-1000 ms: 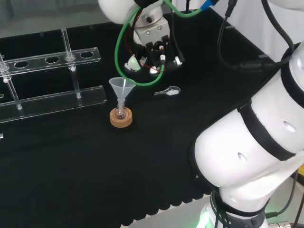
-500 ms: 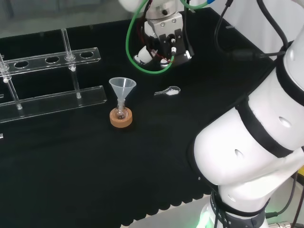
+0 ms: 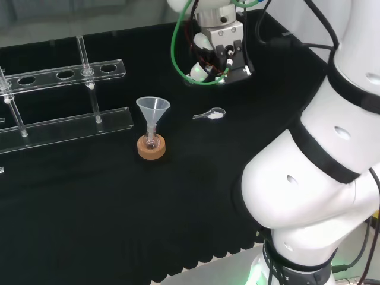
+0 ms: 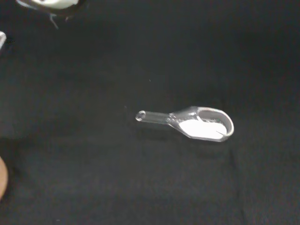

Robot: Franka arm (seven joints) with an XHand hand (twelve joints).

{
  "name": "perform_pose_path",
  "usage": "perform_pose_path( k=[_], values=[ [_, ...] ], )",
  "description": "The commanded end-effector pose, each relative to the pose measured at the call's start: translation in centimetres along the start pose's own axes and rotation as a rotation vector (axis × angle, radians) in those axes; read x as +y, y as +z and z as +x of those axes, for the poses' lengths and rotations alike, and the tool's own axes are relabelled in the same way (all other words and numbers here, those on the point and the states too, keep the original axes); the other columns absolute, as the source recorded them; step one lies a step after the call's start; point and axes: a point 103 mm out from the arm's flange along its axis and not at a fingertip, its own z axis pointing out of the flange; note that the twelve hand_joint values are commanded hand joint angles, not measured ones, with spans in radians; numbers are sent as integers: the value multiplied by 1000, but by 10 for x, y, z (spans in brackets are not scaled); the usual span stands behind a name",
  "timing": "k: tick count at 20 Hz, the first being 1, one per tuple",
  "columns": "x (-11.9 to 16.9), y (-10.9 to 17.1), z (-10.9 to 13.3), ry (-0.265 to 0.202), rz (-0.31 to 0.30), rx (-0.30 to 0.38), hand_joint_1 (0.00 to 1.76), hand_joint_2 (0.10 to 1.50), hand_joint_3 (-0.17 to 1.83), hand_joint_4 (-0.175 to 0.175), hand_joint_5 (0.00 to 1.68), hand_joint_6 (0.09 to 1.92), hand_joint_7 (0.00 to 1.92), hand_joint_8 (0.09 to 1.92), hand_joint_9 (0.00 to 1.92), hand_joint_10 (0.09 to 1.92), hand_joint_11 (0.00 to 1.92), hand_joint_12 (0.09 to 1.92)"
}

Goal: Pick up the weighing funnel.

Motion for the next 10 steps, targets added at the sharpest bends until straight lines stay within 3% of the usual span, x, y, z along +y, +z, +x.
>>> perform_pose_path(
  k=[1,5,10],
  values=[
    [25,22,-26,1,19,24,834,630,506,-54,523,87,461,704,727,567,490,1285],
    [34,41,-28,-17,49,56,849,623,514,-48,540,87,468,702,737,559,494,1283],
    [43,66,-30,-26,89,40,825,619,519,-44,569,87,475,701,742,554,496,1281]
  ],
)
